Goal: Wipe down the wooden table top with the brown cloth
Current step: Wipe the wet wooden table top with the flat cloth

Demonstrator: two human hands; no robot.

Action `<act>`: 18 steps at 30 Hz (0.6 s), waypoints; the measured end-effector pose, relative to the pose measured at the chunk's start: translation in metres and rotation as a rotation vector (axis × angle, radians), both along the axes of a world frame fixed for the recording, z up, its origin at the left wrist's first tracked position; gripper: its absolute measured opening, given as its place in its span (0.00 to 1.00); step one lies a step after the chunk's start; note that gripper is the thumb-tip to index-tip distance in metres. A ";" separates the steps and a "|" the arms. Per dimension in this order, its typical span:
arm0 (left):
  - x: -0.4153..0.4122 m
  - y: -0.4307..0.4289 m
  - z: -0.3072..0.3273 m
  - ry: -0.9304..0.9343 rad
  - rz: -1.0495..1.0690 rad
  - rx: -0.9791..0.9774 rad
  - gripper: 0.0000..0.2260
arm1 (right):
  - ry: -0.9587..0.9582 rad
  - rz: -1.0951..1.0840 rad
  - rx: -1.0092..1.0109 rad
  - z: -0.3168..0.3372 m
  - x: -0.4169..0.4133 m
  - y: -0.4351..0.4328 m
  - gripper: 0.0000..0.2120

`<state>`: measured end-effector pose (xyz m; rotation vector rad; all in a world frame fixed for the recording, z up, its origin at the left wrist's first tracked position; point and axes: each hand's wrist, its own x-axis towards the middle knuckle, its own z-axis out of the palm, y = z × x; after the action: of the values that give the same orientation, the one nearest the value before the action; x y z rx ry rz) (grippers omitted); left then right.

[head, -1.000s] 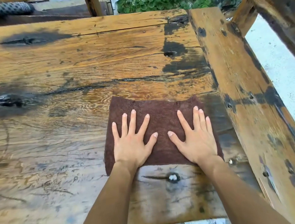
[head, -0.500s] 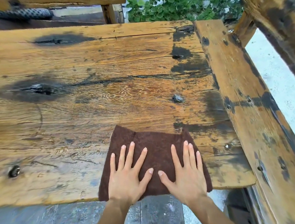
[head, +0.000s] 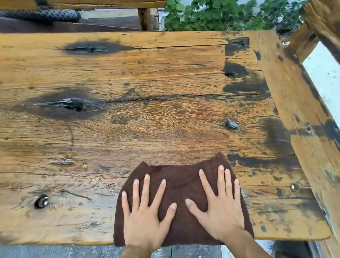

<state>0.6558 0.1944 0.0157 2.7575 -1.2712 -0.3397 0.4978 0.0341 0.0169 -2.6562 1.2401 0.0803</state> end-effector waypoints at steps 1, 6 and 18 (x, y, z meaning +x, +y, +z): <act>0.004 -0.003 0.000 -0.001 0.005 0.000 0.31 | 0.011 -0.003 0.008 0.001 0.004 -0.004 0.44; 0.031 -0.027 -0.003 -0.006 0.024 -0.010 0.32 | 0.009 -0.052 0.019 0.003 0.036 -0.024 0.44; 0.117 -0.105 -0.013 -0.023 0.010 -0.049 0.31 | 0.042 -0.072 0.030 -0.001 0.115 -0.094 0.43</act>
<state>0.7724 0.0889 0.0024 2.7337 -1.2524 -0.2728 0.6125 -0.0600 0.0155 -2.5942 1.3347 0.1426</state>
